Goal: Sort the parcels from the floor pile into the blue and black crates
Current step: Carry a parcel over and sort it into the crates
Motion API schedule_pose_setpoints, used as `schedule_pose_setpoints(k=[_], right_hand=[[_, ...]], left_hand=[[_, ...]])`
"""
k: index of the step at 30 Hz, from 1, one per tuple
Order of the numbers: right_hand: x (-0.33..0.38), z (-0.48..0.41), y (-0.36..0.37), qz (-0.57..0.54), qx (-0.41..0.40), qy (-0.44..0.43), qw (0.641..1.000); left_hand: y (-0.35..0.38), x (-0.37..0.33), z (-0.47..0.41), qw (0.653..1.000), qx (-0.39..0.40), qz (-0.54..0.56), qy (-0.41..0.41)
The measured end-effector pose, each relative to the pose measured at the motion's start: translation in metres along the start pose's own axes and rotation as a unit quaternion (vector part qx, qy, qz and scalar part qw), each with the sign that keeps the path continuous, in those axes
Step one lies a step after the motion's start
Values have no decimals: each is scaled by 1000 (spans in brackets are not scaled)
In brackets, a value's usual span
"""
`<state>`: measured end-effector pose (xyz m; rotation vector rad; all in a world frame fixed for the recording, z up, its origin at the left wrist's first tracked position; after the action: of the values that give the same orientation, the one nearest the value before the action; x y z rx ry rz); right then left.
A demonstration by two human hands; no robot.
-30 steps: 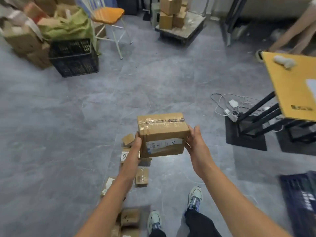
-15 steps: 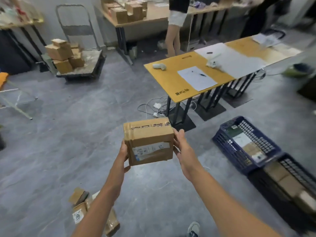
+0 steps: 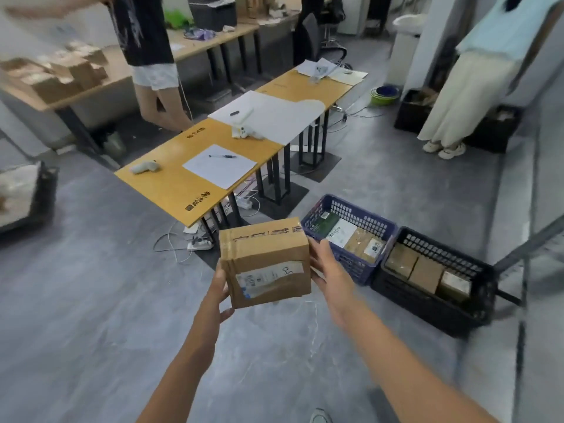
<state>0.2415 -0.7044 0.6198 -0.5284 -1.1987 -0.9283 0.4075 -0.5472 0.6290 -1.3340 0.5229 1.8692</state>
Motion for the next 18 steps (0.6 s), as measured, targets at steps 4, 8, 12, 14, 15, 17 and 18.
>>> schedule_pose_setpoints(k=[4,8,12,14,15,17,18], right_hand=[[4,-3,-52,-22,-42,0,999],[3,-3,-95,-37,-81,5,996],[-6,-10,-131,-65,-127,22,990],[-14,-18,-145,-78,-151,32,985],[-18,-24,-151,-82,-160,37,983],[-24,-39,-158,-89,-172,48,980],[-26,-47,-160,-91,-176,56,979]], left_hand=[[48,-9,-19,999,45,-25,4],[93,-13,-43,995,94,-46,-2],[130,-12,-70,990,130,-58,-18],[147,-11,-86,987,143,-63,-32],[154,-10,-96,986,149,-67,-40],[167,-8,-118,982,160,-79,-56],[173,-7,-131,981,164,-85,-64]])
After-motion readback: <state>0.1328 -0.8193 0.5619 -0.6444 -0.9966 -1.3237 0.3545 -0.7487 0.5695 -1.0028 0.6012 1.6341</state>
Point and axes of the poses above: each hand's wrist, its own z-axis away from the middle knuckle, its own y-axis out of the palm, x = y × z, the point moved 8 cm from there along -z, towards the middle knuckle, and after that the axes turned 1 degree about -x, right-handed, at the moved point
